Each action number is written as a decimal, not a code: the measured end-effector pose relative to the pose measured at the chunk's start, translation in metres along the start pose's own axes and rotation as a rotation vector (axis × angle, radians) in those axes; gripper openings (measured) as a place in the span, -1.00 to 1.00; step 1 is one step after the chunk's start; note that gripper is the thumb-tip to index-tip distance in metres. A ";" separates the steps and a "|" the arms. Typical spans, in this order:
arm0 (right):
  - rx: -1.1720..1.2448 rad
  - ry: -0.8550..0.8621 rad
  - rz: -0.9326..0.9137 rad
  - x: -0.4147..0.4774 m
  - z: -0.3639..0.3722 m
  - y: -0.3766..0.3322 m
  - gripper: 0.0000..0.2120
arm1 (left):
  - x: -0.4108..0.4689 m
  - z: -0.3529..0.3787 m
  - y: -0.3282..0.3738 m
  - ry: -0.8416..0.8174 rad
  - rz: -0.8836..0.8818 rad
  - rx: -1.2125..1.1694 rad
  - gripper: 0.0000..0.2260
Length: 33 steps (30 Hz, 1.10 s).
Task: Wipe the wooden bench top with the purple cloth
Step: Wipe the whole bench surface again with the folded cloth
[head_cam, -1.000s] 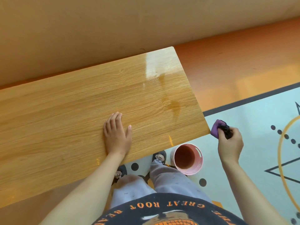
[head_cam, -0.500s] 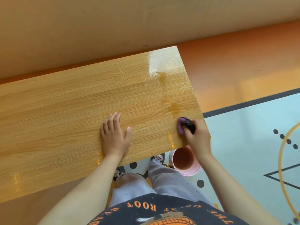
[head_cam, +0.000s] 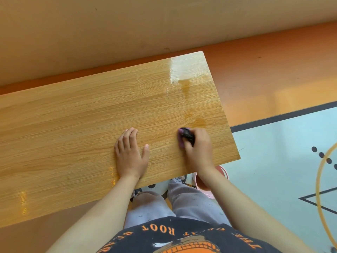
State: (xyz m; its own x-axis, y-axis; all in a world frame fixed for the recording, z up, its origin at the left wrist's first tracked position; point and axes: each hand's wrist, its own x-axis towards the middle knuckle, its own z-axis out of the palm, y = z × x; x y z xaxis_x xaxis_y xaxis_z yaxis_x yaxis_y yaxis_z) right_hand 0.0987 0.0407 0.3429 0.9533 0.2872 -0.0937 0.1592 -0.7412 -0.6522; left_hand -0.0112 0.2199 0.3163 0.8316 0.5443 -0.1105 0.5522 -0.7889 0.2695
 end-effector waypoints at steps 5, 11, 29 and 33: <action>0.025 -0.069 -0.120 0.009 0.022 -0.027 -0.83 | 0.001 0.001 0.000 0.000 -0.002 0.004 -0.47; -0.018 0.194 0.110 0.041 -0.033 0.038 -0.88 | 0.001 0.001 0.000 -0.008 -0.002 0.004 -0.46; -0.012 -0.110 -0.234 0.053 0.031 -0.048 -0.82 | 0.001 0.000 0.001 -0.004 -0.014 -0.008 -0.46; 0.019 -0.079 -0.170 0.073 0.015 -0.034 -0.89 | 0.001 0.000 0.001 -0.009 -0.021 0.000 -0.46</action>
State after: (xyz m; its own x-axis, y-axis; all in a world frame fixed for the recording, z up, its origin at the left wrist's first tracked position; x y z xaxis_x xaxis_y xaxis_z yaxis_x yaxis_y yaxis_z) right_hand 0.1595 0.0957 0.3470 0.8898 0.4546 -0.0392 0.3107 -0.6665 -0.6777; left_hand -0.0101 0.2199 0.3165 0.8206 0.5577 -0.1250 0.5692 -0.7776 0.2672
